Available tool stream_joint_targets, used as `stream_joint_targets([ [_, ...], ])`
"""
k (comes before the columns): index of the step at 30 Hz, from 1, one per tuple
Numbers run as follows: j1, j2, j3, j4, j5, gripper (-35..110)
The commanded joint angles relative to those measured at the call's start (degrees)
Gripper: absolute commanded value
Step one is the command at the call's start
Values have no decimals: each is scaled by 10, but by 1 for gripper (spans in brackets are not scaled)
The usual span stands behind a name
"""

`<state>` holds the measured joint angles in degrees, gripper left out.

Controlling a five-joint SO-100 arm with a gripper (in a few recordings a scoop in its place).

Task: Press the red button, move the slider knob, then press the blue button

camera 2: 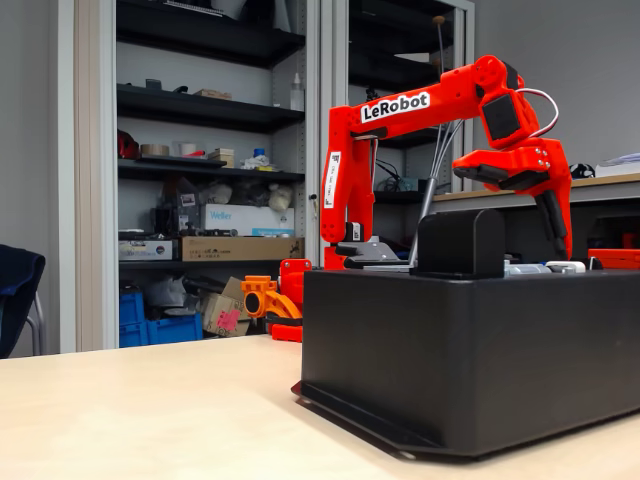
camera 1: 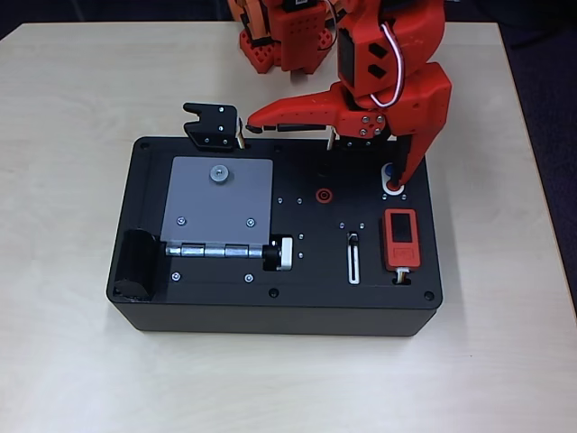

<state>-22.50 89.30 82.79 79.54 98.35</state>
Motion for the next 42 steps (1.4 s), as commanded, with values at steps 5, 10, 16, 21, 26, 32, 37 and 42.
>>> stream_joint_targets([
  [5,-8,13,13,-8,2,101],
  [10,1,14,-26,12,-21,102],
  [16,19,4,-89,23,-57,102],
  [21,31,3,-115,23,-75,97],
  [26,36,5,-116,25,-78,77],
  [32,52,6,-125,25,-75,31],
  [37,65,1,-134,25,-77,0],
  [42,72,-2,-135,34,-59,0],
])
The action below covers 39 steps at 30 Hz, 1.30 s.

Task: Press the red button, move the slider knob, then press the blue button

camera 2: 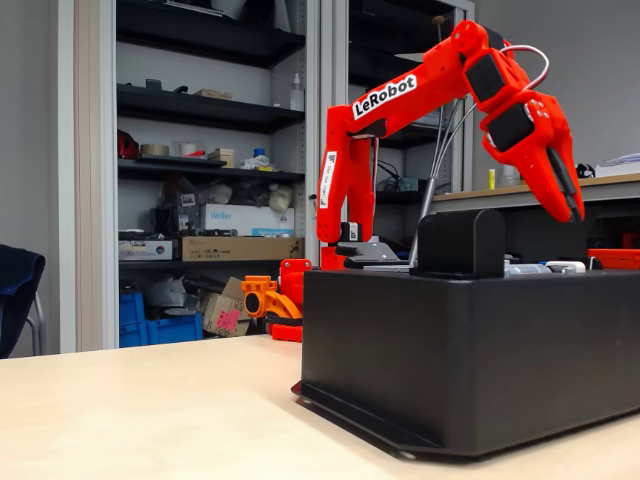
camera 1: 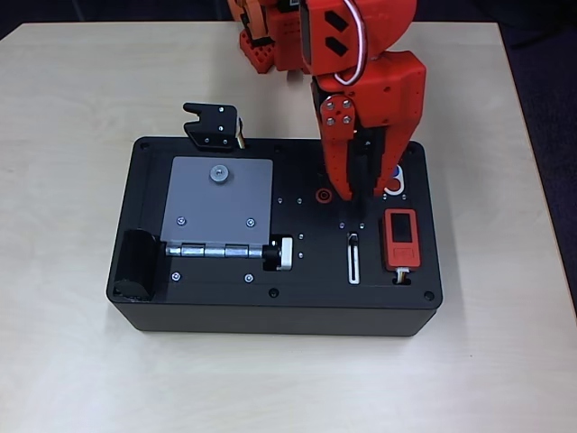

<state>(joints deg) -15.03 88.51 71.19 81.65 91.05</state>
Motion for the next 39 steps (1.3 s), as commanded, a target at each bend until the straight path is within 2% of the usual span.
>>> stream_joint_targets([
  [1,-2,4,-19,14,19,0],
  [12,-4,-25,-9,37,102,0],
  [39,25,-136,-99,34,92,0],
])
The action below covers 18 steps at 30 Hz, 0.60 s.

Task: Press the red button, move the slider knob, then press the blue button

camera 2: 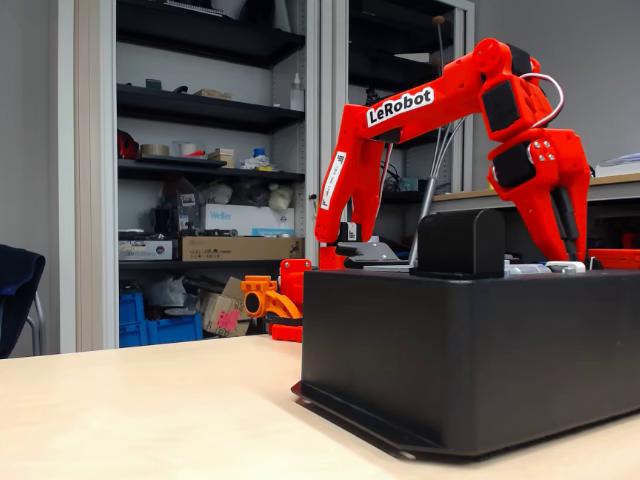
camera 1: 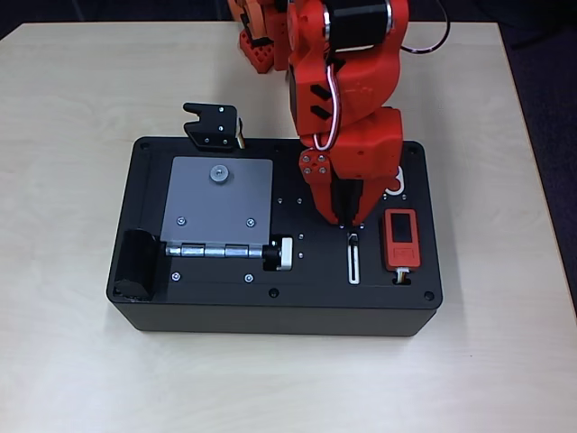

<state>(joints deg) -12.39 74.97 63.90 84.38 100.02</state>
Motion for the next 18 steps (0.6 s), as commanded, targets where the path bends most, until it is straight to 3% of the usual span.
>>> stream_joint_targets([
  [1,-1,-4,-32,7,3,0],
  [18,-16,-52,-116,25,17,0],
])
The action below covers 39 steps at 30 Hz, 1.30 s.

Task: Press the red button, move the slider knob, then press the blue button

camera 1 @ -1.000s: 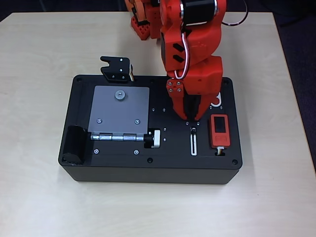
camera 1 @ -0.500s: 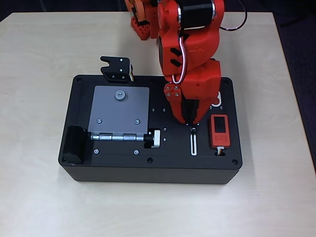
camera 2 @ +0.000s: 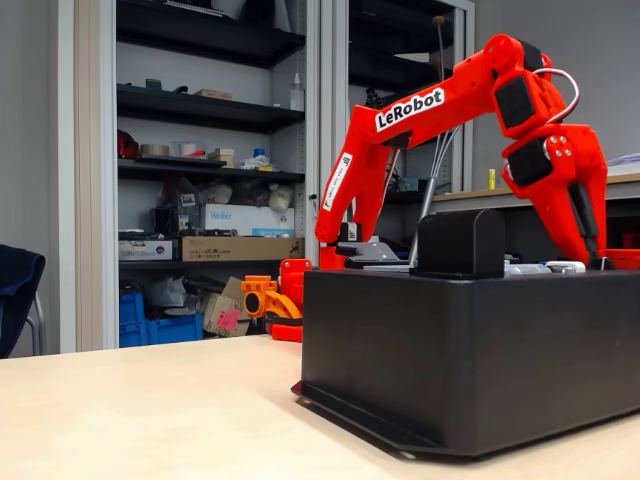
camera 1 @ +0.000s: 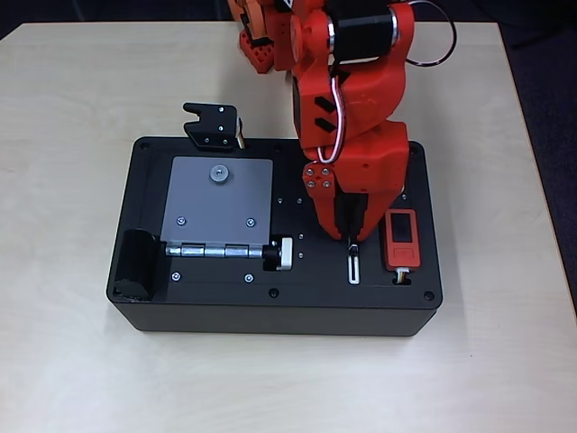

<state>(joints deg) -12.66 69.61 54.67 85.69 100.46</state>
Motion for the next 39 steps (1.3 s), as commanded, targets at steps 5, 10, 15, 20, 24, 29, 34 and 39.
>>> stream_joint_targets([
  [5,-12,-8,-42,18,11,0],
  [10,-12,-13,-47,18,10,0],
  [15,-12,-15,-43,15,10,0],
  [20,-10,-21,-44,13,6,0],
  [24,-9,-33,-51,10,6,0],
  [29,-6,-54,-71,13,4,0],
  [34,-4,-70,-94,20,2,0],
  [39,-1,-83,-116,28,-1,0],
])
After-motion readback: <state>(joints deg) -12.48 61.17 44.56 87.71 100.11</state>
